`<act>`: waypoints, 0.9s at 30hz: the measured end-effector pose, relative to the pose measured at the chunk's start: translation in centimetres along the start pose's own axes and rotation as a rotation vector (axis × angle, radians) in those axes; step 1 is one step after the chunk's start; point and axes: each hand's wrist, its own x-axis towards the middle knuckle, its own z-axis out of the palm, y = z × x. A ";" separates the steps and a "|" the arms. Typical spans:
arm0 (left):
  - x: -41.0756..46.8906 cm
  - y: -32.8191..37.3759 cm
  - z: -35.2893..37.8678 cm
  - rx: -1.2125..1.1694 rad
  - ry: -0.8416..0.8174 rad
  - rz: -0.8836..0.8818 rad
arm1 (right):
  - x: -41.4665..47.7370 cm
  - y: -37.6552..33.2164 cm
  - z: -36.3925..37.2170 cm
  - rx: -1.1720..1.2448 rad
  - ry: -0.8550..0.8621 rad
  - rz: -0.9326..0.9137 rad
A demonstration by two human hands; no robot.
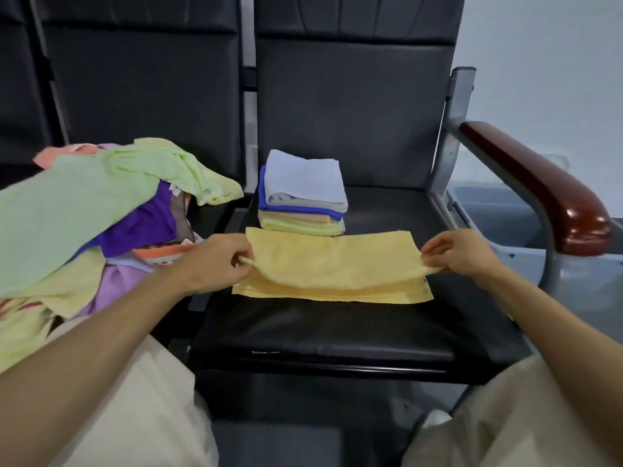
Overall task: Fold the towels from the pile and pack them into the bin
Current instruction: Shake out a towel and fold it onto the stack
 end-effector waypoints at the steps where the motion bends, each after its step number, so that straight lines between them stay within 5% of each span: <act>1: -0.1 0.0 0.2 0.049 -0.053 0.008 | -0.1 0.0 0.0 -0.053 -0.018 -0.005; 10: -0.1 0.5 0.6 0.212 -0.298 -0.179 | 0.0 0.6 2.6 -0.371 -0.112 0.131; 18: 1.9 0.2 2.8 0.019 -0.068 -0.538 | 1.7 1.6 4.4 -0.420 -0.007 0.204; 23: 2.5 -0.9 3.0 -0.151 -0.177 -0.714 | 2.0 1.2 3.8 -0.330 -0.170 0.301; 27: 1.9 -0.1 2.6 -0.325 -0.184 -0.688 | 1.0 0.4 3.0 -0.255 -0.355 0.347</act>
